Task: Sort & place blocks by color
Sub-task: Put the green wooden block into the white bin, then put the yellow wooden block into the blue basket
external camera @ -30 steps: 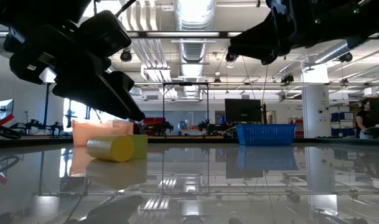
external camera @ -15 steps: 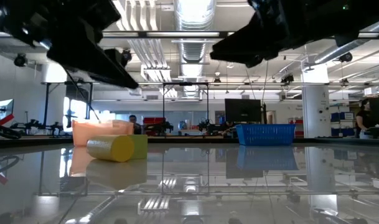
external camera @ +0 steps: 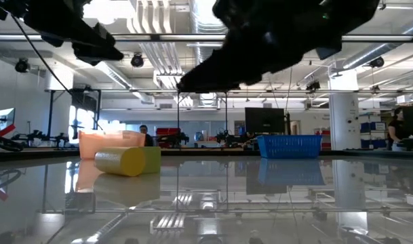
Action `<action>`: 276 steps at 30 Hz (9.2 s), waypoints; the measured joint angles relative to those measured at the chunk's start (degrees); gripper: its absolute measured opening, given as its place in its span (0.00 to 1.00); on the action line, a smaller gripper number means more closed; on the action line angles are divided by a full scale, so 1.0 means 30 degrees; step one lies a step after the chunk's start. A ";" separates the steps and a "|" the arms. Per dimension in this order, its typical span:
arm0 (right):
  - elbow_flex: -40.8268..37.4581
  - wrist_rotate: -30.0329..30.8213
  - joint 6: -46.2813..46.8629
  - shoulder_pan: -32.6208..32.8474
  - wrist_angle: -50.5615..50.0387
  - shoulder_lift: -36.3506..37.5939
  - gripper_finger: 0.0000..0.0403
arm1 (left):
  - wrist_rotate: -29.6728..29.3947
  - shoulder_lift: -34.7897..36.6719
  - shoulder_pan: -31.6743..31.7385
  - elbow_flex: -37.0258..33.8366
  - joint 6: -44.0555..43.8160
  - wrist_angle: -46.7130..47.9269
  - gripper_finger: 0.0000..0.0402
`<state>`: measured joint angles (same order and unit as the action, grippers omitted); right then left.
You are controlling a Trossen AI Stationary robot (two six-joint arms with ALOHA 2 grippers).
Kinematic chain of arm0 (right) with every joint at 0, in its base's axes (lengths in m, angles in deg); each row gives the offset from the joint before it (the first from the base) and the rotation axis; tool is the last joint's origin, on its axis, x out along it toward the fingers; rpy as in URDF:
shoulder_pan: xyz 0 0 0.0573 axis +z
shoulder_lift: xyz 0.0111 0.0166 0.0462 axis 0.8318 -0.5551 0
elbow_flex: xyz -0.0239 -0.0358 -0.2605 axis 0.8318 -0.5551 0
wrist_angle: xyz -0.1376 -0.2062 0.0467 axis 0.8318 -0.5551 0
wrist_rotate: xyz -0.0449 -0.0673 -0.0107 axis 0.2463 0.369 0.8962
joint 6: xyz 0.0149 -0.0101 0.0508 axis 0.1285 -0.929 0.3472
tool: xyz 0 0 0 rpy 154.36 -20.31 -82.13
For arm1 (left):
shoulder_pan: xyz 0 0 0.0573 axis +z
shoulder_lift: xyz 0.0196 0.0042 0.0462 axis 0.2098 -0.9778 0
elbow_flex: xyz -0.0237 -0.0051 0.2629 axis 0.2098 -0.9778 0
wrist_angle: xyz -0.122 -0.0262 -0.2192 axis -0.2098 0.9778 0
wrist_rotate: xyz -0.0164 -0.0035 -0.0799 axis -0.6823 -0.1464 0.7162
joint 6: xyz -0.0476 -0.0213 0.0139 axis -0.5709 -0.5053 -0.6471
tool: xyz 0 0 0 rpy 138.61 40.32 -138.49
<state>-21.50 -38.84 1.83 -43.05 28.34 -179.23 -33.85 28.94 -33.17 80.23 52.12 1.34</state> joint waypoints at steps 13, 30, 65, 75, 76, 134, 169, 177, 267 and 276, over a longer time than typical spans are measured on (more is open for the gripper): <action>0.4051 -0.0106 -0.0188 -0.0087 -0.4124 -0.3270 0.61 | -0.0281 0.1774 0.0015 -0.0082 0.0559 0.0389 0.50; 0.5238 -0.1142 -0.2452 -0.1500 -0.4569 -0.4342 0.79 | -0.0538 0.1571 0.0098 -0.0024 0.0913 0.0527 0.50; 0.5216 -0.4047 -0.2278 -0.2550 -0.2557 -0.5930 0.51 | -0.0711 0.1491 0.0109 -0.0024 0.0928 0.0445 0.50; 0.5213 -0.4051 -0.2292 -0.2557 -0.2550 -0.5923 0.35 | -0.0786 0.1491 0.0109 -0.0024 0.0923 0.0445 0.50; 0.5209 -0.4055 -0.2306 -0.2583 -0.2546 -0.5923 0.33 | -0.0794 0.1491 0.0109 -0.0024 0.0920 0.0445 0.50; -0.0443 -0.3956 1.1956 -0.4051 0.4423 0.0190 0.29 | -0.6648 -0.6480 -0.0248 0.0289 1.3787 -0.9230 0.59; -0.0095 -0.3270 1.1337 -0.5298 0.0141 0.1562 0.72 | -0.6234 -0.5917 -0.0828 0.0244 0.5862 -0.5613 0.29; -0.0117 0.1251 0.9465 -0.5427 -0.3637 0.3223 0.71 | -0.2173 -0.5132 -0.1417 0.3578 -0.2865 0.3715 0.29; 0.6455 0.5472 1.4280 -0.4248 -2.0471 -0.2576 0.62 | -0.7158 0.5074 -0.0430 -0.2552 0.7266 -0.4597 0.13; 0.6440 0.5472 1.3931 -0.4248 -2.0698 -0.2776 0.32 | -0.7156 0.4480 -0.0430 -0.2552 0.7300 -0.4580 0.13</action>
<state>-2.18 -22.42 43.63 -55.79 -33.75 -187.56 -55.32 42.38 -34.46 72.57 74.02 -12.39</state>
